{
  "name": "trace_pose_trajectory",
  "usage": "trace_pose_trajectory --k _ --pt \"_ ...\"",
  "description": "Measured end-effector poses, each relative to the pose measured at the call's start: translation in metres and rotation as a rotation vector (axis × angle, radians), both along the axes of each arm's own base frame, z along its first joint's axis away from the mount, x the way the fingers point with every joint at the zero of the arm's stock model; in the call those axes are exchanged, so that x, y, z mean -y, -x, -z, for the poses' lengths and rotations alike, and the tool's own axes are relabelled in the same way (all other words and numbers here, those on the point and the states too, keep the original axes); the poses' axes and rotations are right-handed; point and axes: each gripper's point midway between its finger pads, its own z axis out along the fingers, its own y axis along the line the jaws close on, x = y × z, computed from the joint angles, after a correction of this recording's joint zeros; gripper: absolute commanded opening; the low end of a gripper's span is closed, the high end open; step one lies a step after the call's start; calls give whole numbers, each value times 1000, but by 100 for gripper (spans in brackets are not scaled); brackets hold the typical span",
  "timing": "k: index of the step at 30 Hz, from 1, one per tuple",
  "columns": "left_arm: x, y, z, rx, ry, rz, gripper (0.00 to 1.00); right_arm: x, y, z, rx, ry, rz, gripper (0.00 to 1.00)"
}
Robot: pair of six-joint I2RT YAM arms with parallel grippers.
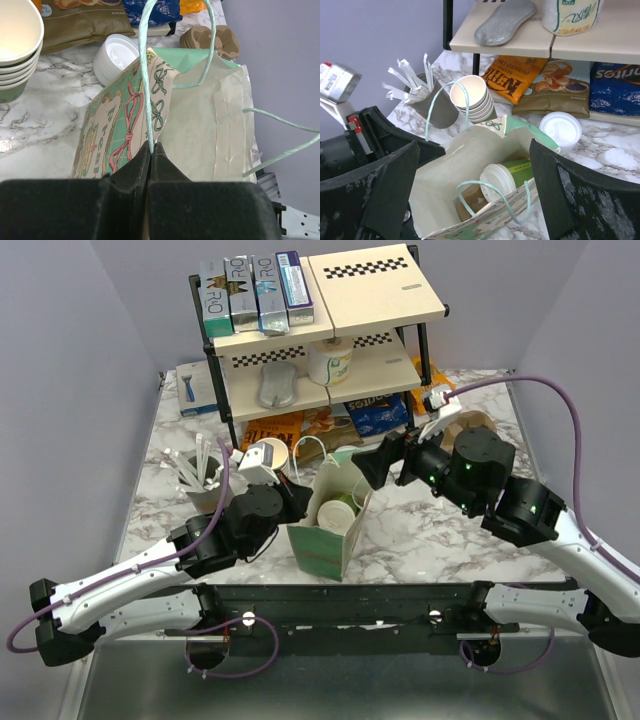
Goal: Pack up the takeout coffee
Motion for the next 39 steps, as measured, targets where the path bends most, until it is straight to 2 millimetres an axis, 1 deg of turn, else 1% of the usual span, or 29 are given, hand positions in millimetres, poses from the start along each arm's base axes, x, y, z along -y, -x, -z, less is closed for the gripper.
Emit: trace_pose_trajectory --k 1,3,5,8,10,11,12,13,15,17,21,22,24,25,27,31,34,39 --pt "0 0 0 1 -2 1 9 0 0 -2 -6 3 -2 100" --pt "0 0 0 3 -6 2 10 -2 2 -5 -24 15 -13 100" --pt "0 0 0 5 -9 3 11 -2 3 3 -56 40 -14 100" --pt "1 -1 0 7 -12 5 16 1 7 19 -104 82 -13 100" --pt "1 -1 1 9 -17 6 19 1 9 26 -123 93 -17 100" --pt "2 -1 1 9 -20 7 19 1 10 28 -130 97 -19 100" --pt "2 -2 1 9 -22 7 22 1 10 30 -135 99 -23 100" --pt "2 -2 1 9 -24 8 28 0 11 31 -140 99 -25 100" --pt "2 -2 0 10 -26 8 28 0 11 31 -143 96 -27 100" --pt "2 -2 -2 13 -28 9 30 0 12 32 -149 95 -29 100" --pt "0 -2 -5 22 -37 11 51 0 15 35 -162 103 -36 100" --pt "-1 -2 -6 27 -39 12 63 1 15 36 -163 104 -36 100" --pt "-3 -1 -8 36 -43 14 77 1 15 37 -166 105 -35 100" --pt "-4 -1 -10 40 -43 14 87 1 16 38 -168 105 -35 100" --pt "-6 0 -13 46 -37 13 95 2 16 41 -172 110 -34 100" --pt "-9 0 -20 59 -31 14 99 4 17 50 -180 123 -32 100" --pt "-11 1 -24 70 -25 16 99 6 17 53 -182 131 -23 100" --pt "-13 2 -30 82 -22 19 99 13 11 51 -164 136 21 100"
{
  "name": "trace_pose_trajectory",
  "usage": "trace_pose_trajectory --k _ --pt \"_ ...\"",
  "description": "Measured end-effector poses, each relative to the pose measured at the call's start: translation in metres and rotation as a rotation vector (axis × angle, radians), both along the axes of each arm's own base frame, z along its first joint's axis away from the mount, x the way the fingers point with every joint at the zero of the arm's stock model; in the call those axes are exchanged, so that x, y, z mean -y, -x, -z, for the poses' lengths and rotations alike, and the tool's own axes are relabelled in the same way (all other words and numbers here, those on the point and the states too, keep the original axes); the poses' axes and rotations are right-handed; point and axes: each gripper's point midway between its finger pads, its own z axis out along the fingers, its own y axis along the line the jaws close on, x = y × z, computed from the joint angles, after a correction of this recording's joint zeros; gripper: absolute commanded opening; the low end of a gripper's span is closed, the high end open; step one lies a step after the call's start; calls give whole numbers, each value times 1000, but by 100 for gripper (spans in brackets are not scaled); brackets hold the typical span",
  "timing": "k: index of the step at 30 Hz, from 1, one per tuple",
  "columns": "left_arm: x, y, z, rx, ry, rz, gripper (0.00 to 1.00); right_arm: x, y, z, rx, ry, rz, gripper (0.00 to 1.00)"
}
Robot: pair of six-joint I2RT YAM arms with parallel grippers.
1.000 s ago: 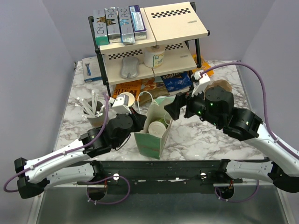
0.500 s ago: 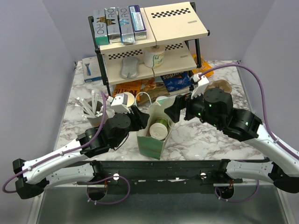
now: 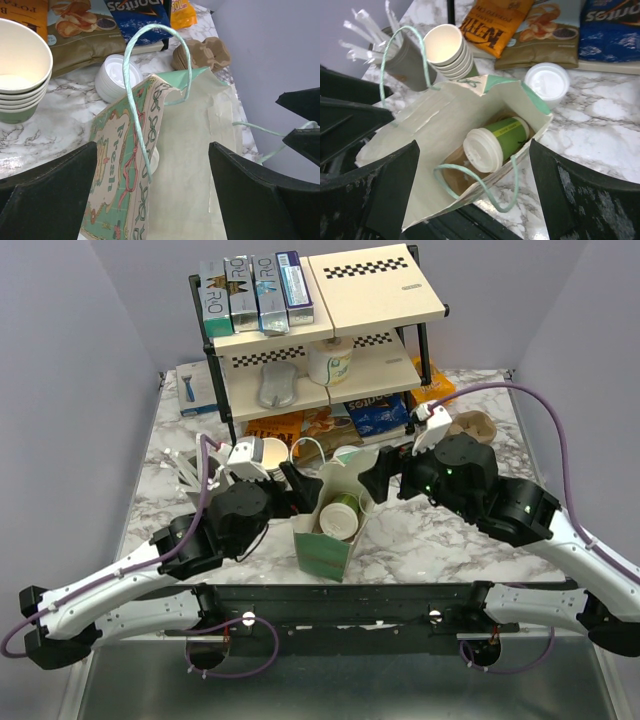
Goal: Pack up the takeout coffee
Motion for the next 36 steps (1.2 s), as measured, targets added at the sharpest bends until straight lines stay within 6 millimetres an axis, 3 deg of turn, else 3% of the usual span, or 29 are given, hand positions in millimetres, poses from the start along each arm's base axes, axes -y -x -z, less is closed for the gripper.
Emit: trace_pose_trajectory --k 8,12,16,18,20,26,33,36 --pt "-24 7 -40 64 36 -8 99 35 -29 -25 88 5 188 100" --pt "-51 9 -71 91 41 -67 99 46 -35 -29 107 6 227 100" --pt "-97 5 -90 97 15 -240 99 51 -37 -15 97 27 243 100" --pt "-123 3 -87 85 -27 -349 99 52 -39 -4 84 48 246 100" --pt "-137 2 -82 80 -66 -411 99 51 -40 9 67 70 243 100" --pt "-147 -14 -66 60 -178 -515 99 45 -39 30 38 97 212 100" --pt "-182 -83 -13 -126 -323 -732 99 41 -36 37 34 93 184 100" --pt "-207 -91 1 -169 -315 -789 86 42 -35 41 30 95 181 100"
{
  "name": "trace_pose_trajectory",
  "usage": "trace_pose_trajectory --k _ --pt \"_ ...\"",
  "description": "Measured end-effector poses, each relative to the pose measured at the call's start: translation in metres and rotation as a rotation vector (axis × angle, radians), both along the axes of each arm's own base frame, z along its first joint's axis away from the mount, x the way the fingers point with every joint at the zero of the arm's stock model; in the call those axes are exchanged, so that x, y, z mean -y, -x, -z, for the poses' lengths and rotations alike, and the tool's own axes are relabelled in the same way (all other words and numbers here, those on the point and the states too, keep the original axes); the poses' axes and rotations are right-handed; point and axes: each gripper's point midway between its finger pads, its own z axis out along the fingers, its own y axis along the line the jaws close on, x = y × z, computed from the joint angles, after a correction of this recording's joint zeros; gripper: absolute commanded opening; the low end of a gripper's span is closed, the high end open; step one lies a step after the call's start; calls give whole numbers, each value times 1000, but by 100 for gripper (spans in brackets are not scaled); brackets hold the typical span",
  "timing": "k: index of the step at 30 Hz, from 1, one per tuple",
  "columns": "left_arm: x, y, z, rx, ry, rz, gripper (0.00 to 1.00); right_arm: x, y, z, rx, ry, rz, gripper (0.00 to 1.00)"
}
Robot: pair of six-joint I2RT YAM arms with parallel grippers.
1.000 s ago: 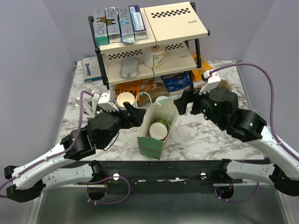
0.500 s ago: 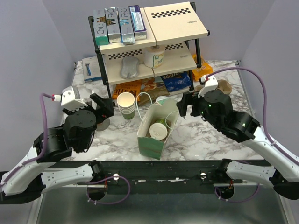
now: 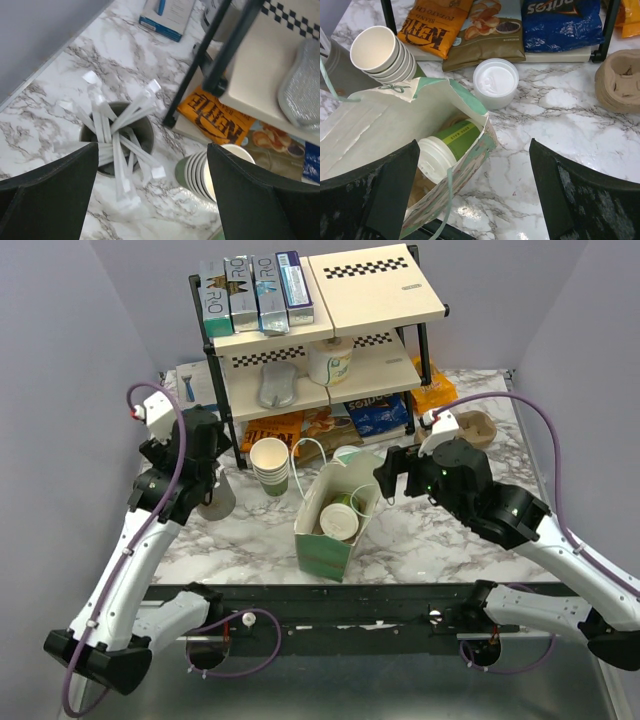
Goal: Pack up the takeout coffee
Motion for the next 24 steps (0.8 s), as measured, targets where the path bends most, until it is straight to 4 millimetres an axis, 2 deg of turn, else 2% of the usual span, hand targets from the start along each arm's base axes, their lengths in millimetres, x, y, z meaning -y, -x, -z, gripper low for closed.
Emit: trace_pose_trajectory --k 4,10,14,15,20,22,24 --pt "-26 -13 0 28 56 -68 76 0 0 2 2 -1 0 100" --pt "-50 -34 33 -40 87 -135 71 2 1 8 -1 11 -2 100" --pt "-65 -34 46 -76 84 -182 70 2 1 13 -8 22 -2 100" --pt "-67 -33 48 -79 84 -188 70 2 1 14 -9 23 -2 100" --pt "-70 -32 64 -112 100 -189 53 2 1 15 -10 25 -2 100" --pt "-69 -33 67 -117 107 -180 44 2 1 15 -11 27 -1 100" --pt "-67 -36 68 -115 114 -172 41 2 0 16 -13 29 -1 100"
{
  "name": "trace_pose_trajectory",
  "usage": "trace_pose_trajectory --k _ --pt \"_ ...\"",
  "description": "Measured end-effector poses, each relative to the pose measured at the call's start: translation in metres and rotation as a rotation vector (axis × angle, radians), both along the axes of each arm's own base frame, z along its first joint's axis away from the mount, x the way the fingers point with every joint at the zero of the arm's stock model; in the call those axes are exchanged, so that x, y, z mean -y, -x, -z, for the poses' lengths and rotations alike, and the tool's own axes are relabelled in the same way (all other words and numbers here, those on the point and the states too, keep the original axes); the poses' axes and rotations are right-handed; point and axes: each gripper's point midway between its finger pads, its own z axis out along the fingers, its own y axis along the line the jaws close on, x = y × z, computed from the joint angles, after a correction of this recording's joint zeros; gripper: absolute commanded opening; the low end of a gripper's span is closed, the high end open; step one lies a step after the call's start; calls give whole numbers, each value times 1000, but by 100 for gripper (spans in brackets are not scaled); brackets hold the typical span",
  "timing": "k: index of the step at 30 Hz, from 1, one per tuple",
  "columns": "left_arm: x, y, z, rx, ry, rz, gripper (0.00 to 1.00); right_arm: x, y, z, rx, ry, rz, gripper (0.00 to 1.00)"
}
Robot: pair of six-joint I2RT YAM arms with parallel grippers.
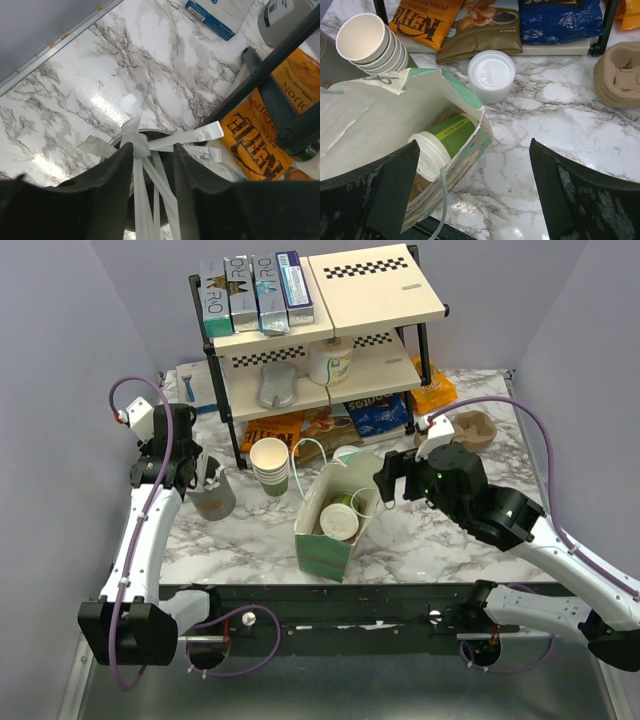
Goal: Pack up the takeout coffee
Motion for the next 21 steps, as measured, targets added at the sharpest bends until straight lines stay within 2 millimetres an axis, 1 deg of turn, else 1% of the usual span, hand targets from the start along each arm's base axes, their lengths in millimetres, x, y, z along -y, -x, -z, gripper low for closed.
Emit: trace_pose_trajectory --k 1,7,14,21 --pt "1 -1 1 -2 3 4 36 0 0 0 -1 1 0 100" --pt "2 -2 2 -5 9 11 32 0 -1 1 -2 4 2 100" --pt "2 -2 4 -10 7 9 32 0 -1 1 -1 6 5 100" --pt "-5 -4 12 -42 -9 -18 33 0 -1 1 -1 6 7 100"
